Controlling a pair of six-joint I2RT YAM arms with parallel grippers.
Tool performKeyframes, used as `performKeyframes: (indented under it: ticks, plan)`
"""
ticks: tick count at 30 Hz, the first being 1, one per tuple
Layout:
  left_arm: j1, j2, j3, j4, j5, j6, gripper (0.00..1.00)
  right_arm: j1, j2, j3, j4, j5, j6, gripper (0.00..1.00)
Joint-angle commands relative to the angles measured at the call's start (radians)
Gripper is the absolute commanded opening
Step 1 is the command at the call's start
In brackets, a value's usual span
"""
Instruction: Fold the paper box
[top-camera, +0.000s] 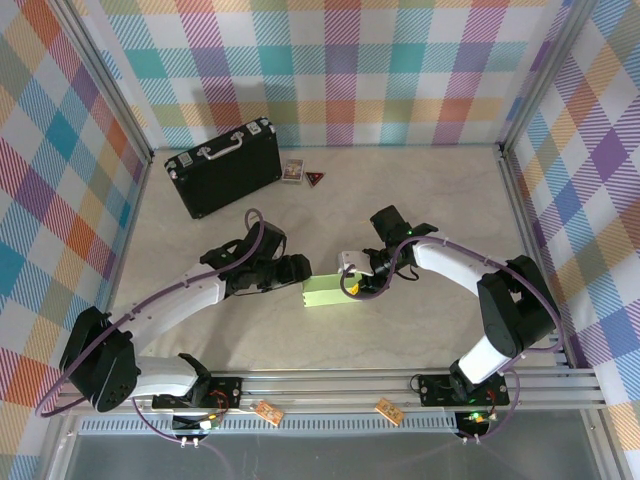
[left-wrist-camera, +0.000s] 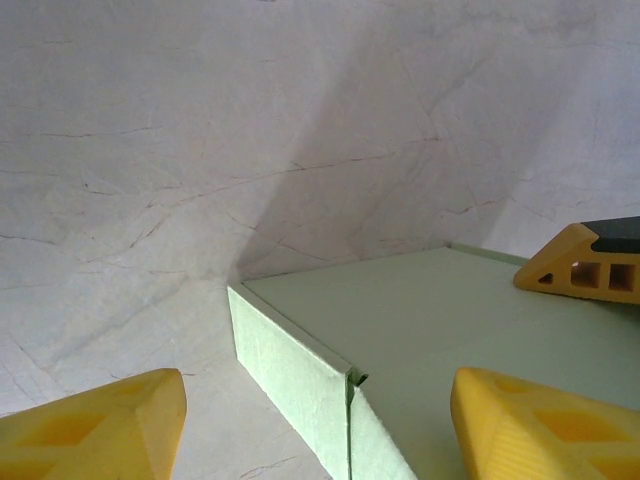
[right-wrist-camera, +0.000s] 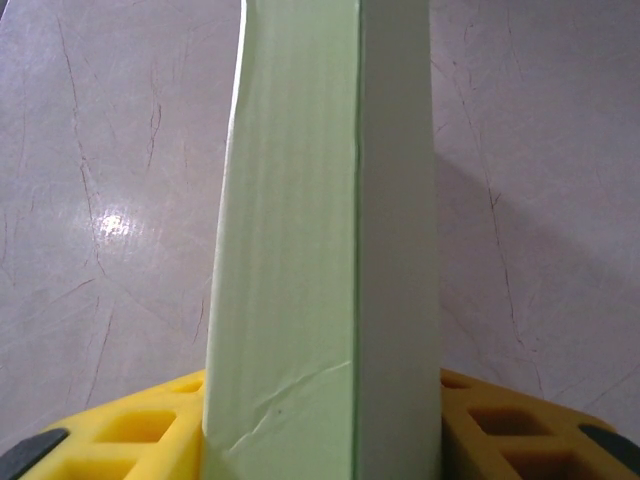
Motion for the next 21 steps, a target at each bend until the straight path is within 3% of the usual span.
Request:
performKeyframes:
  ticks: [1,14,21]
  plan:
    - [0.002,-0.028,-0.036,0.015,0.015,0.005,0.70,0.002,0.017,0.015,-0.027,-0.012,-0.007,0.47]
    - [0.000,0.029,-0.083,0.090,0.067,-0.012,0.69,0.002,0.016,0.012,-0.019,-0.014,0.002,0.48]
    - [0.000,0.035,-0.069,0.088,0.062,-0.011,0.69,-0.006,-0.039,0.013,0.019,-0.041,0.074,0.56]
